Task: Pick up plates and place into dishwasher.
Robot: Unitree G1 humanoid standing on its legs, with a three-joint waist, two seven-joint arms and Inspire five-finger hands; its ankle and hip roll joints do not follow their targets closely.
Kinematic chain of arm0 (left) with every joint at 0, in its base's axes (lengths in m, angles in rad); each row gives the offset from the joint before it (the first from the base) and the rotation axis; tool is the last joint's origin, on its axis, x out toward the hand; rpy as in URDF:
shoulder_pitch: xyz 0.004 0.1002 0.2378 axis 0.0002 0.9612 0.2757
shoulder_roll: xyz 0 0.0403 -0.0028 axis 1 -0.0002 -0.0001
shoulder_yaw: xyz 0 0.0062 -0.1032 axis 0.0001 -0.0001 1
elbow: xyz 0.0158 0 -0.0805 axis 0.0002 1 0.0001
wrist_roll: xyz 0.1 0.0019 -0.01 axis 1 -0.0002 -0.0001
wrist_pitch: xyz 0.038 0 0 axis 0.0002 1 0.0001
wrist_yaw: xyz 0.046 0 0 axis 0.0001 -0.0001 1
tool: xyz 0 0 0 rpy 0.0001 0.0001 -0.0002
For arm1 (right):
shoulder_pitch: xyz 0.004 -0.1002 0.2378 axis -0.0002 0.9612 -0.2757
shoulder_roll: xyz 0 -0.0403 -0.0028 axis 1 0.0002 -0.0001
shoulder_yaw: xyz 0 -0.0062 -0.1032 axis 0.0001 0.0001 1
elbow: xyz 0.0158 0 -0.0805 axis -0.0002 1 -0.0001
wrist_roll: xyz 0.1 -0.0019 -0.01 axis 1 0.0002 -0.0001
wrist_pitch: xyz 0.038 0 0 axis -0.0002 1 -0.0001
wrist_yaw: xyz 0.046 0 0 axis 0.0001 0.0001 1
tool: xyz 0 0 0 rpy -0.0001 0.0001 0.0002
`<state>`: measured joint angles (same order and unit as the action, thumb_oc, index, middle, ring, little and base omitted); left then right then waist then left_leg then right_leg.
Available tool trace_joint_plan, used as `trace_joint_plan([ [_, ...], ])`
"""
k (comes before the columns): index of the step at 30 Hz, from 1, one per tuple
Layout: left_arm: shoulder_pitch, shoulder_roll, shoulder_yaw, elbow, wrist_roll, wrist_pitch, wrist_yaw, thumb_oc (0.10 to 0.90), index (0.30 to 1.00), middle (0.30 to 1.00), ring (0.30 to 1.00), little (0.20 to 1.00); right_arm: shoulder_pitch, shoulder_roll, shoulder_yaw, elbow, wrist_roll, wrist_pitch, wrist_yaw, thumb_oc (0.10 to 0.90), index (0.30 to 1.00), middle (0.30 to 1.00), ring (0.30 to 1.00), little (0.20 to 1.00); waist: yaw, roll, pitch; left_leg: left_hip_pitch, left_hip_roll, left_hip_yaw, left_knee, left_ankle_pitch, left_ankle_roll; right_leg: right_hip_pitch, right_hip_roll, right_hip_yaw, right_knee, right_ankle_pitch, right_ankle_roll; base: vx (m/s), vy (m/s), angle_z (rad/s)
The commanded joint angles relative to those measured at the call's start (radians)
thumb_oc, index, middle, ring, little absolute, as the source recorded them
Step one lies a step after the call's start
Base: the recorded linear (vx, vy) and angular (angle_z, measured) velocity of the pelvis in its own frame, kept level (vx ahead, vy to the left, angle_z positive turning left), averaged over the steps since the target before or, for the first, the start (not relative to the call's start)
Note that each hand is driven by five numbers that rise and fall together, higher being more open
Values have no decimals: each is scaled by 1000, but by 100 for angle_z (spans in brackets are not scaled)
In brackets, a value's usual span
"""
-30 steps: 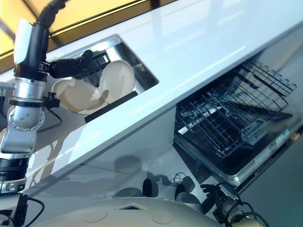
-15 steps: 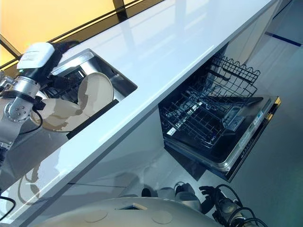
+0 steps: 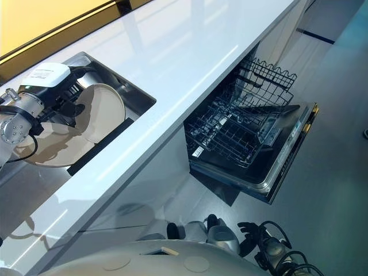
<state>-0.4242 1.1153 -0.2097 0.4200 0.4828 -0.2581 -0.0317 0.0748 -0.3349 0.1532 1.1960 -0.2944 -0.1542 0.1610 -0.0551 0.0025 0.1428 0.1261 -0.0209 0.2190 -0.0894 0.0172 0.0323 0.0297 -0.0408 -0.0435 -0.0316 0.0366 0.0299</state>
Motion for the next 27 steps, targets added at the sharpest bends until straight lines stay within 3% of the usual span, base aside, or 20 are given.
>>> trace_joint_plan([
  [1, -225, 79, 19, 35, -85, 51, 114, 800, 900, 900, 900, 900, -29, -33, -1, -21, 40, -21, 1, 800, 900, 900, 900, 900, -8, 41, -12, -35, -79, -36, 58, -106, 83, -109, -10, -36, 162, -33, 110, 12, 46, -9],
  [12, -275, 38, -39, 64, -74, 87, 147, 800, 900, 900, 900, 900, -38, -39, 5, -18, 52, -33, -16, 800, 900, 900, 900, 900, -14, 33, 8, -55, -80, -26, 81, -110, 85, -137, -16, -25, 181, -21, 107, 25, 35, -5],
  [27, -381, 26, -148, 65, -83, 50, 2, 800, 900, 900, 900, 900, -39, -52, -3, -14, 40, -38, -30, 800, 900, 900, 900, 900, -33, 46, 15, -56, -92, -26, 86, -111, 84, -154, -18, -13, 186, -17, 104, 13, 10, 0],
])
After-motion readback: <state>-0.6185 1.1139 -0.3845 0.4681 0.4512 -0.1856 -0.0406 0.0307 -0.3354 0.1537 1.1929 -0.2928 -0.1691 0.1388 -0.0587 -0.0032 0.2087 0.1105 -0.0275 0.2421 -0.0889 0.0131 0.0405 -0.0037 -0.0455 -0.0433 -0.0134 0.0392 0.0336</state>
